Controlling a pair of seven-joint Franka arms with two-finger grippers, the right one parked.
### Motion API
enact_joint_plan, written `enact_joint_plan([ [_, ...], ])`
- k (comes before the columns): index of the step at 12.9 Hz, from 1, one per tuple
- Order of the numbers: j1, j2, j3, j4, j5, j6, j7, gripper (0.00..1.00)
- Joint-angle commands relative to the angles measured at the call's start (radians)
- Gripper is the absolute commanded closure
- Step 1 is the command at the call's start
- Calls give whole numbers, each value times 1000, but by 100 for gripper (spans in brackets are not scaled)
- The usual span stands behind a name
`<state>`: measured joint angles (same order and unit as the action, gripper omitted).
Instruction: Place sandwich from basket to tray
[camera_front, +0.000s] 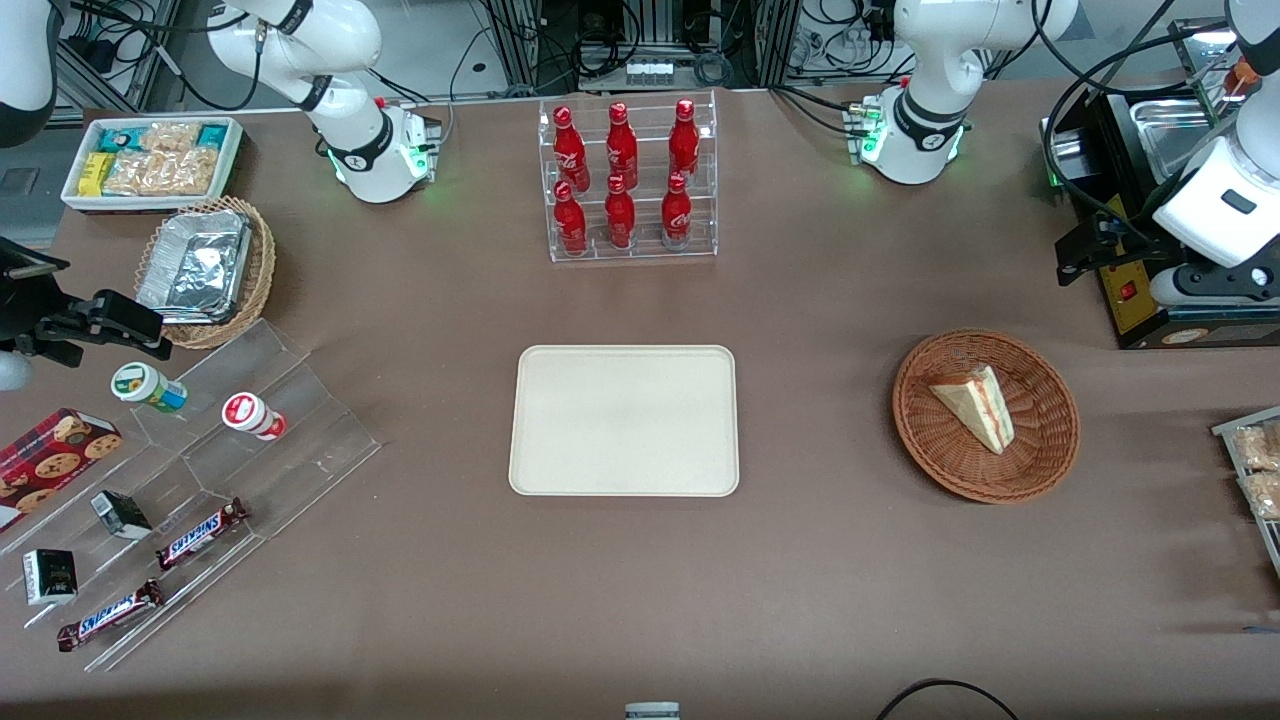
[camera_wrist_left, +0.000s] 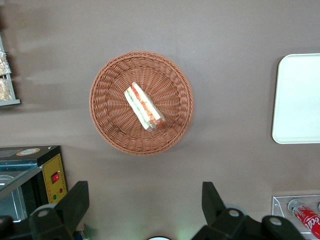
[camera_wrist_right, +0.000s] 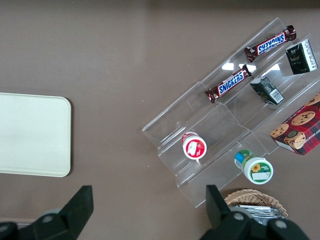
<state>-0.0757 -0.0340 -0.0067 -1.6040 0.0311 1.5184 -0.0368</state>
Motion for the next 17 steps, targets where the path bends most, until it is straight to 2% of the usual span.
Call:
enact_joint_plan([
  [1,-1,-7,2,9,7,2,-3,0],
  [8,10,22,10,-11,-14,-7,-23,0],
  [12,16,88,24,-36,-11,9,-152,2],
  [17,50,80,24,-262,-13,242,-213,1],
])
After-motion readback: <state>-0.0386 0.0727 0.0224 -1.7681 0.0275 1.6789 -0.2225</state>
